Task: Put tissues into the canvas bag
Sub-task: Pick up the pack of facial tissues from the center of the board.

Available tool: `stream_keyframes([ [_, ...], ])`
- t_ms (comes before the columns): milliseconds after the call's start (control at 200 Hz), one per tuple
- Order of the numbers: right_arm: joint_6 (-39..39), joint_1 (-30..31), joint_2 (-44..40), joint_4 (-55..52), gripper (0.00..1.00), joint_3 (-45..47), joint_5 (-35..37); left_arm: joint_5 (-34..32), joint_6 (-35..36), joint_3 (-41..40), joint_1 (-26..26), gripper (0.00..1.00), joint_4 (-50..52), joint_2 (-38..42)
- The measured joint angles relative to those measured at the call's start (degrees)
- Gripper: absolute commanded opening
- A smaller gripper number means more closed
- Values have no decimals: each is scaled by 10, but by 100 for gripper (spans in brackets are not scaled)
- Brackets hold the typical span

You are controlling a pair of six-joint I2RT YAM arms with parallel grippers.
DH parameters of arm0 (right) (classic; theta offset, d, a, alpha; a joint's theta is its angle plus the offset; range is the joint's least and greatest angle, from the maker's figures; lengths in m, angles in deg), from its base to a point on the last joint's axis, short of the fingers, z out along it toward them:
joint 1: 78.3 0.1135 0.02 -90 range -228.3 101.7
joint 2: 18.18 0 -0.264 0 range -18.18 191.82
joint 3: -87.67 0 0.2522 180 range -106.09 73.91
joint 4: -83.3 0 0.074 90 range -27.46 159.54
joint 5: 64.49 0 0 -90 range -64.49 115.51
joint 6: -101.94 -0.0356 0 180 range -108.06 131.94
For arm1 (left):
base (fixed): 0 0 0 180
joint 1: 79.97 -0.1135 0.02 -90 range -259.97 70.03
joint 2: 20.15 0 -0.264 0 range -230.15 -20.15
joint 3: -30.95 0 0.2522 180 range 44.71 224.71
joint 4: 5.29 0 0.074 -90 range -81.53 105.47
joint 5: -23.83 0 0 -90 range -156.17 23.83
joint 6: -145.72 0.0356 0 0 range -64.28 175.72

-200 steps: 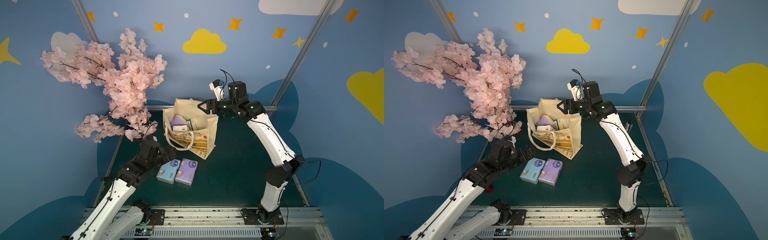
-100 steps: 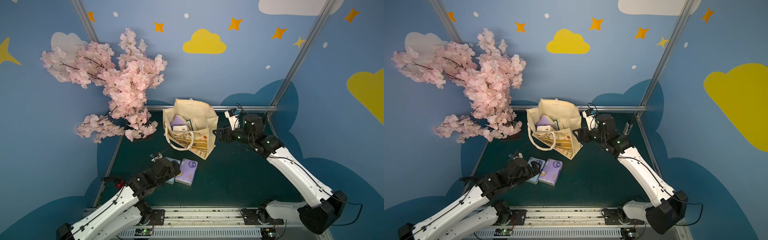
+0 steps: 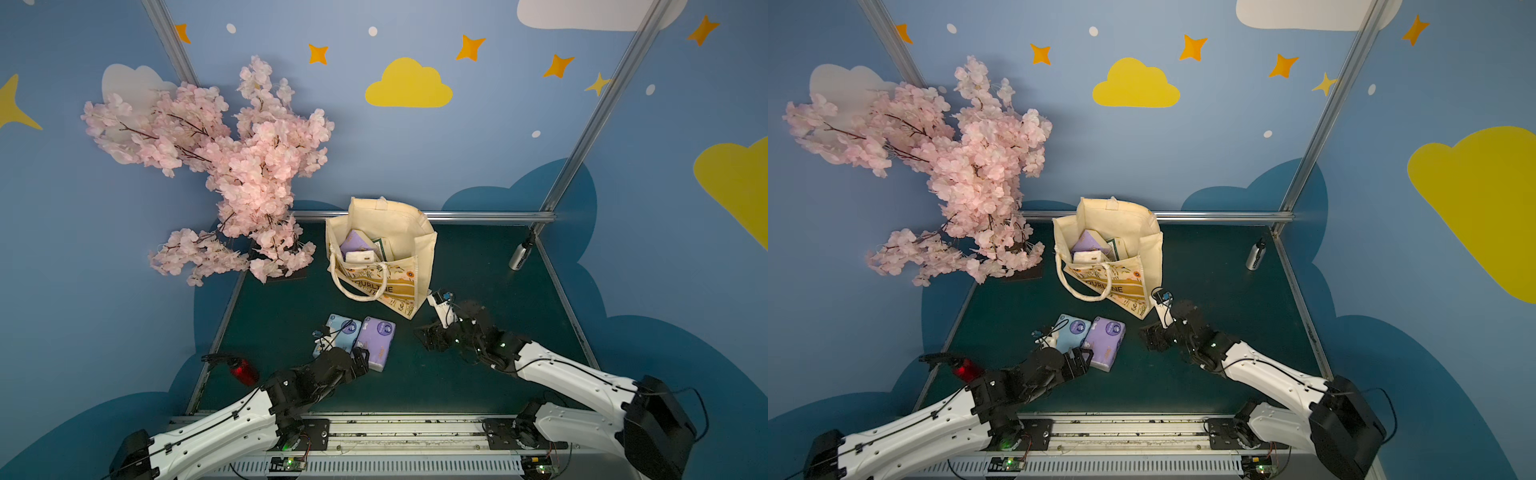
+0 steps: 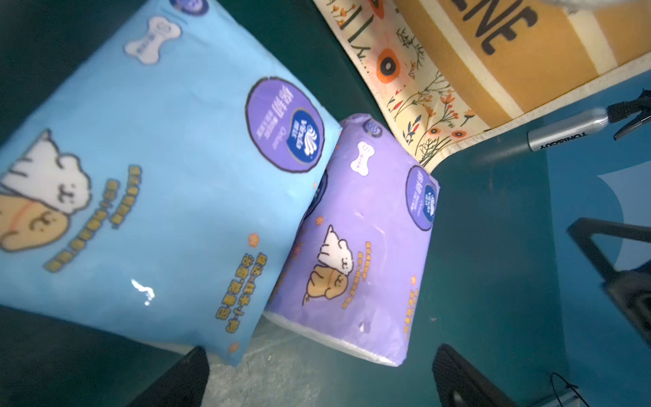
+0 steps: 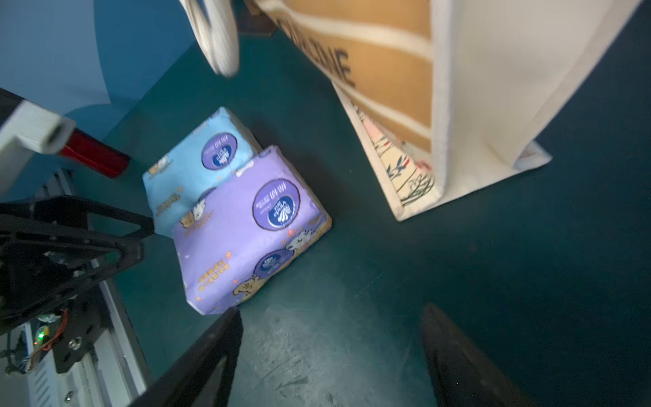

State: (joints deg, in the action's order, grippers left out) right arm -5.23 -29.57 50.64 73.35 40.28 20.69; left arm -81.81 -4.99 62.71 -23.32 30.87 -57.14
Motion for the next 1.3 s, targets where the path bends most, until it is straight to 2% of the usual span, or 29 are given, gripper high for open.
stream_keyframes([
  [175, -4, 36, 118, 94, 82, -2, 1, -21, -16, -31, 20, 100, -39, -3],
  [300, -10, 36, 162, 153, 85, -3, 3, -32, -24, -39, 28, 100, -64, -12],
  [541, -13, 24, 248, 203, 88, -75, -19, -45, -31, -42, 35, 100, -100, -25],
  [751, -26, 3, 319, 217, 88, -127, -57, -48, -33, -43, 35, 100, -147, -68],
  [866, -38, 1, 350, 221, 83, -146, -84, -43, -37, -43, 35, 100, -166, -93],
  [996, -47, 1, 353, 217, 69, -145, -114, -42, -46, -43, 35, 100, -181, -106],
  [1116, -51, 1, 343, 220, 52, -126, -143, -49, -49, -43, 35, 100, -192, -112],
  [1302, -68, 2, 265, 229, 55, -36, -157, -52, -48, -39, 35, 100, -219, -164],
])
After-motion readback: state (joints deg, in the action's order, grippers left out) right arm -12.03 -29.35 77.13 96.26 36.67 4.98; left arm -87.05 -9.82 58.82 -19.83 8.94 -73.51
